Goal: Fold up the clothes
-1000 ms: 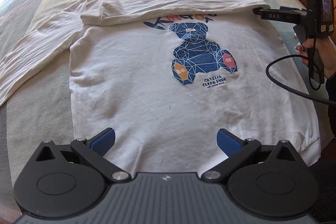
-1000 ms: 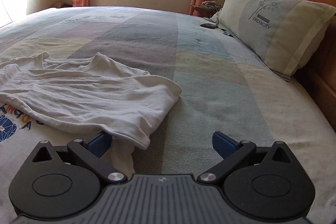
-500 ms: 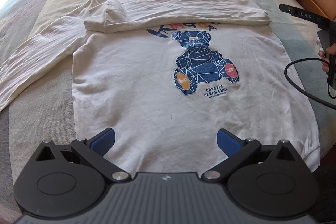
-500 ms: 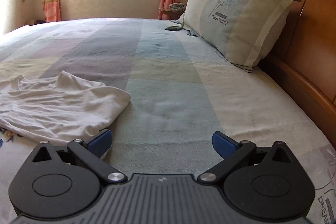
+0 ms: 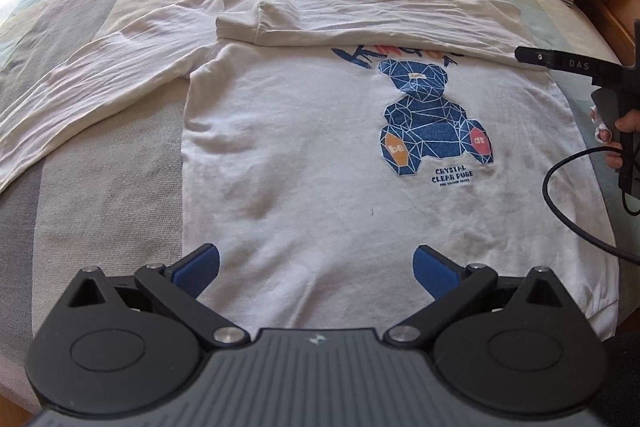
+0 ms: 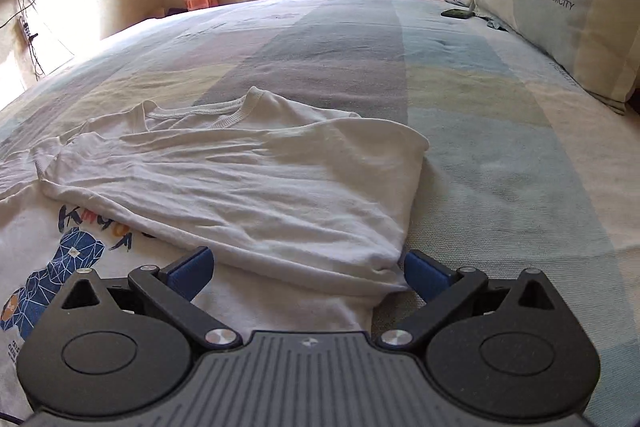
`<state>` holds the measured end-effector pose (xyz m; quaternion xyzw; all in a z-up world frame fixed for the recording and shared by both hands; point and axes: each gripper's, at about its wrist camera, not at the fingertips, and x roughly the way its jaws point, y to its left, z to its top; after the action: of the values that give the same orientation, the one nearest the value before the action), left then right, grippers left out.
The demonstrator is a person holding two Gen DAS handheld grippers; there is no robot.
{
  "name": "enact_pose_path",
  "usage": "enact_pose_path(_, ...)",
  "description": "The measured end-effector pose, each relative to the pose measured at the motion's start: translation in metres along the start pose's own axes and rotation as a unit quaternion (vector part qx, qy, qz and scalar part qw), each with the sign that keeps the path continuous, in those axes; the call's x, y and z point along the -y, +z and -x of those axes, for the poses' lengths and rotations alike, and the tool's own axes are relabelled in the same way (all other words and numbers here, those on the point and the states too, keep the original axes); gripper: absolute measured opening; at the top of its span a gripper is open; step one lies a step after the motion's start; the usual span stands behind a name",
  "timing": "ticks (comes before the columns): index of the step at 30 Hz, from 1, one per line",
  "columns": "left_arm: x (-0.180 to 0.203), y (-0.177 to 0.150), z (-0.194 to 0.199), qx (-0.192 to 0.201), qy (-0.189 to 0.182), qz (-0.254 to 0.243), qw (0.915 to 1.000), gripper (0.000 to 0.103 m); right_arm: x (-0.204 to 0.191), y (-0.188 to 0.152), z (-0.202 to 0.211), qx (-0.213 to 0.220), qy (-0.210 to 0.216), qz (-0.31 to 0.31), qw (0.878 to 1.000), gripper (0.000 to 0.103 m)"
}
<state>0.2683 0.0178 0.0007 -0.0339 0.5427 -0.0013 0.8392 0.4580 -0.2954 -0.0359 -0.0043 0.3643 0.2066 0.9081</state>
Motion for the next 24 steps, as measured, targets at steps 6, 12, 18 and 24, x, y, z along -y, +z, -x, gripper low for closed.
enact_pose_path(6, 0.007, 0.004, 0.003, 0.013, -0.001, -0.004, 0.9999, 0.102, 0.037, 0.041, -0.018, 0.032, 0.021, -0.084, 0.996, 0.103)
enact_pose_path(12, 0.003, -0.006, 0.009, 0.009, 0.008, 0.008, 0.9999, 0.102, 0.073, 0.06, -0.074, 0.0, 0.095, -0.181, 0.979, 0.103)
enact_pose_path(18, -0.01, -0.013, 0.009, 0.008, 0.016, 0.041, 0.999, 0.102, 0.093, 0.095, -0.082, 0.051, 0.117, -0.171, 0.977, 0.103)
enact_pose_path(24, -0.008, -0.011, 0.004, 0.005, 0.01, 0.041, 0.9991, 0.102, 0.084, 0.092, -0.038, 0.058, 0.129, -0.133, 0.981, 0.103)
